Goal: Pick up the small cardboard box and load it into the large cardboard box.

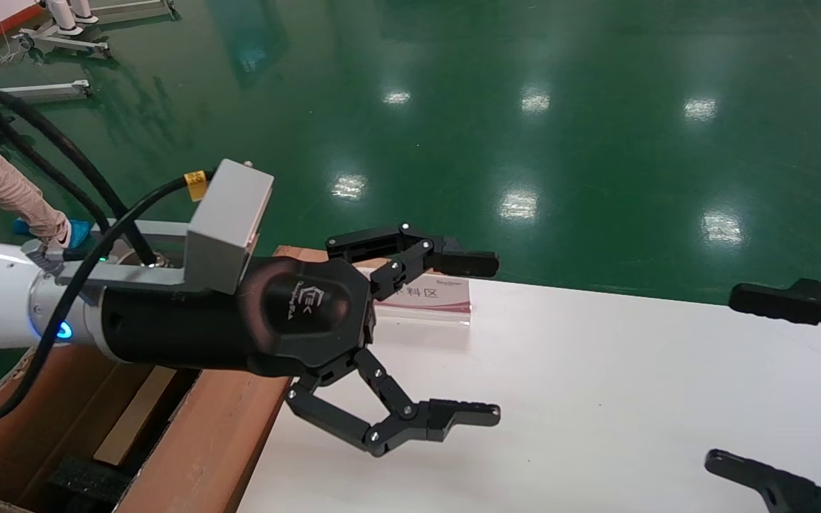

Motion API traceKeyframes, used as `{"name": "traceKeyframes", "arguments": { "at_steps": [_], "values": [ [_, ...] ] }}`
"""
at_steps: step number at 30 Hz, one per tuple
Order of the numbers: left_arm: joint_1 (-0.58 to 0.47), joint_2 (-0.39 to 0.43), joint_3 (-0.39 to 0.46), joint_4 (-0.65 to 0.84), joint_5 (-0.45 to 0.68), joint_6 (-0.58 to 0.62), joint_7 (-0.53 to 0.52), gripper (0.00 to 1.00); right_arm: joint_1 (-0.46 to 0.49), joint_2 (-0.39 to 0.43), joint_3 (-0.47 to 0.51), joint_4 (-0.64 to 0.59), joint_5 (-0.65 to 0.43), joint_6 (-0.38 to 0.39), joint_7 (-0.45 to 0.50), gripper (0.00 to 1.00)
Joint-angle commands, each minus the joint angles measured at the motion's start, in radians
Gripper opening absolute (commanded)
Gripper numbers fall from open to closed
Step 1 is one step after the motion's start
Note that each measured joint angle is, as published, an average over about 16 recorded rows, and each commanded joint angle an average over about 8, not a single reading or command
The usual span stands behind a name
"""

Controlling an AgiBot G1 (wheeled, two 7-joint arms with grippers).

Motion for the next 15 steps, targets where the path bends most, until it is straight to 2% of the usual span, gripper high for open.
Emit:
{"name": "traceKeyframes", "arguments": {
  "at_steps": [1, 15],
  "values": [
    [0.001, 0.0, -0.002, 0.0, 0.0, 0.0, 0.001, 1.0, 0.0, 0.0, 0.0, 0.0, 0.0, 0.0, 0.0, 1.0],
    [0.009, -0.001, -0.012, -0.002, -0.003, 0.003, 0.005, 1.0, 0.0, 0.0, 0.0, 0.0, 0.0, 0.0, 0.0, 1.0]
  ]
}}
